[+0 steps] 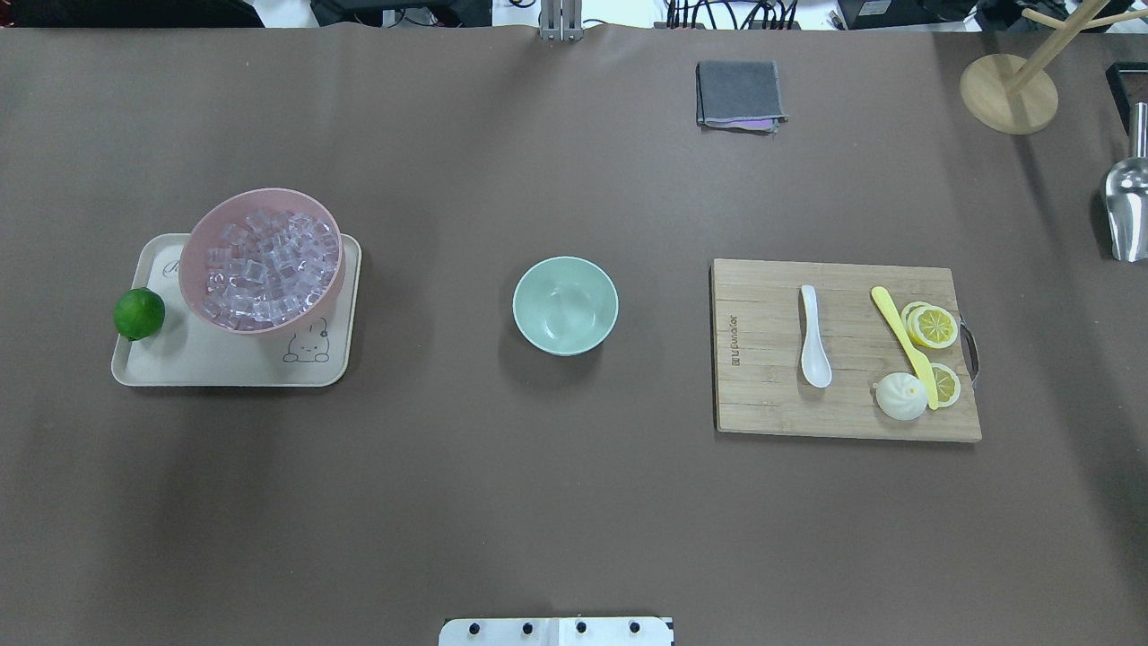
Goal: Put spoon and ice into bowl
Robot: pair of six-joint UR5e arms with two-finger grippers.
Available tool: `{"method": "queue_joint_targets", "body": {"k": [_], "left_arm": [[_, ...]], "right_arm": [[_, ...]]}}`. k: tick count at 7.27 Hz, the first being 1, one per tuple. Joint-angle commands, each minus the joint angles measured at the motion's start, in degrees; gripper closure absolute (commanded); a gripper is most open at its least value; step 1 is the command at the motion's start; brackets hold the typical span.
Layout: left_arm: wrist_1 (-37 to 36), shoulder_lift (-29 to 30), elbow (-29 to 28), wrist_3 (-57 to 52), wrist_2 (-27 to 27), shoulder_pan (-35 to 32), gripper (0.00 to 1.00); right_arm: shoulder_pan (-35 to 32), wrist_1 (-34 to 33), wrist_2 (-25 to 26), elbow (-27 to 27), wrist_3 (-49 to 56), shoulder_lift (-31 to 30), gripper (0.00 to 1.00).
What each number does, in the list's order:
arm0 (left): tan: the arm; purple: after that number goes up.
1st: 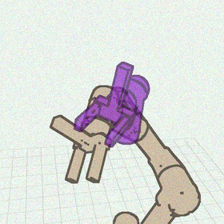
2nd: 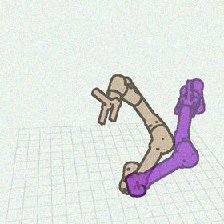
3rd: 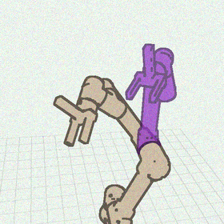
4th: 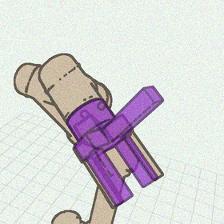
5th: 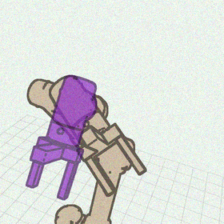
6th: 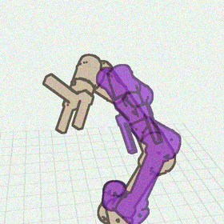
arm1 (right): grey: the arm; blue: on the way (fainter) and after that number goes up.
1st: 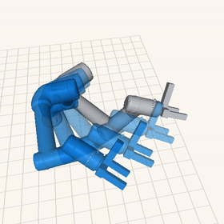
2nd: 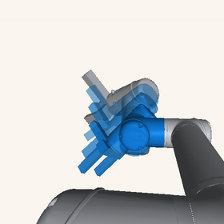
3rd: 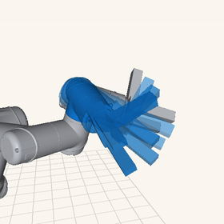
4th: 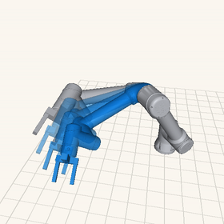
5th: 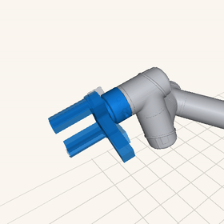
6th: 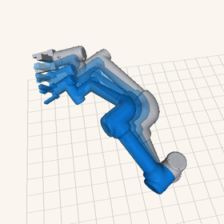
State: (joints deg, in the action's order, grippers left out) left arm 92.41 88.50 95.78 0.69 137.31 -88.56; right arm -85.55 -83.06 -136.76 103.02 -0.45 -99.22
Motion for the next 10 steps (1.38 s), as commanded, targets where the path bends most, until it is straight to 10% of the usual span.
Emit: {"method": "queue_joint_targets", "body": {"k": [1,10], "left_arm": [[0.6,0.0,-0.2,-0.3,-0.1,0.0,0.02],[2.8,0.1,0.0,0.0,0.0,0.1,0.02]], "right_arm": [[0.0,0.0,-0.5,-0.4,-0.2,0.4,0.00],[0.0,0.1,-0.1,-0.9,-0.2,0.5,0.00]]}}
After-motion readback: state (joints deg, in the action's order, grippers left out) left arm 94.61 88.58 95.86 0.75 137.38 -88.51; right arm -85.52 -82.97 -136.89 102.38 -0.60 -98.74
